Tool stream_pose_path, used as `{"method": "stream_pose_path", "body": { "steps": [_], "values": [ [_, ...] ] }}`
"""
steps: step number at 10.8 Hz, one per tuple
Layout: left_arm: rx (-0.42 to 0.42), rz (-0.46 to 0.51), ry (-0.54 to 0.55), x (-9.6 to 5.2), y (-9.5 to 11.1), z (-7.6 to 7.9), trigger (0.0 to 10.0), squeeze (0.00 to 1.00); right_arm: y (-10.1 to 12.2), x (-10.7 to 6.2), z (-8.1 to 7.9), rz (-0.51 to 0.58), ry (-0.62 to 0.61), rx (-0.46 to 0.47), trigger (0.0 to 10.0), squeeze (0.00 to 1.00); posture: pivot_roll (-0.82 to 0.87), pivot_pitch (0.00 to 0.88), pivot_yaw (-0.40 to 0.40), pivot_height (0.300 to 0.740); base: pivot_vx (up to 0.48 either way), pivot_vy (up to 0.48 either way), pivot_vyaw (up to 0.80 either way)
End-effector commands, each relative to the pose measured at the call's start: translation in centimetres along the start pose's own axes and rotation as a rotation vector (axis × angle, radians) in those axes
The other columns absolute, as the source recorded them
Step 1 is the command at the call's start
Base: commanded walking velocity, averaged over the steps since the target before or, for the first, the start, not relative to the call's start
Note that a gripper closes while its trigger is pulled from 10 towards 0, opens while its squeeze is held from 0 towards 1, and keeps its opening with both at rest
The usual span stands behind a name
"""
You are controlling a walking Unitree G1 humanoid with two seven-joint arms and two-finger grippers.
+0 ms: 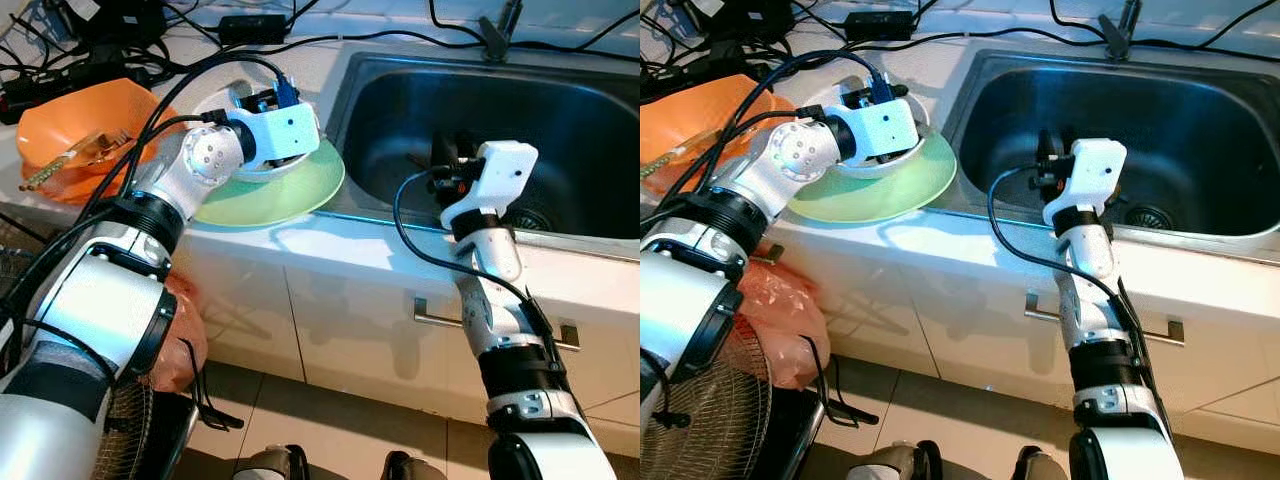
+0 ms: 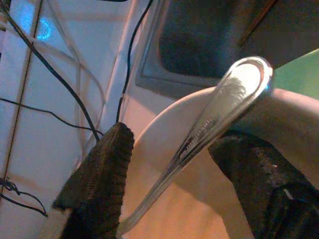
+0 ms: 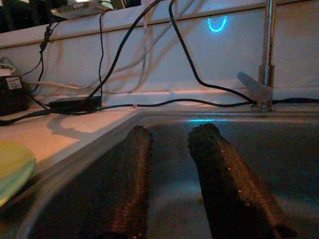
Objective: Kitchen organization
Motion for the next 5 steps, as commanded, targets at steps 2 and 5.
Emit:
{"method": "stream_pose_path", "body": {
  "steps": [2, 5],
  "values": [
    [0.012, -0.024, 0.000, -0.01, -0.41, 0.06, 0.0, 0.00, 0.06, -0.11, -0.02, -0.004, -0.002, 0.001, 10.0, 0.00, 0.04, 0.153, 0.104, 0.740, 0.000, 0.000, 0.00],
    [0.012, -0.027, 0.008, -0.13, -0.58, -0.09, 0.0, 0.00, 0.07, -0.03, -0.13, -0.006, 0.004, 0.002, 10.0, 0.00, 0.05, 0.151, 0.099, 0.740, 0.000, 0.000, 0.00]
  ]
}}
Point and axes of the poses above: a point about 5 cm out from each wrist's last joint towards the gripper, its own x axis pointing out of the wrist towards the gripper, its own y axis along the axis of the wrist's last joint, z = x × y, the point moved 5 cm from there along x, pointing out of the wrist towards the gripper, and after that the axes turned 2 degrees about x, right-handed, at the moved point
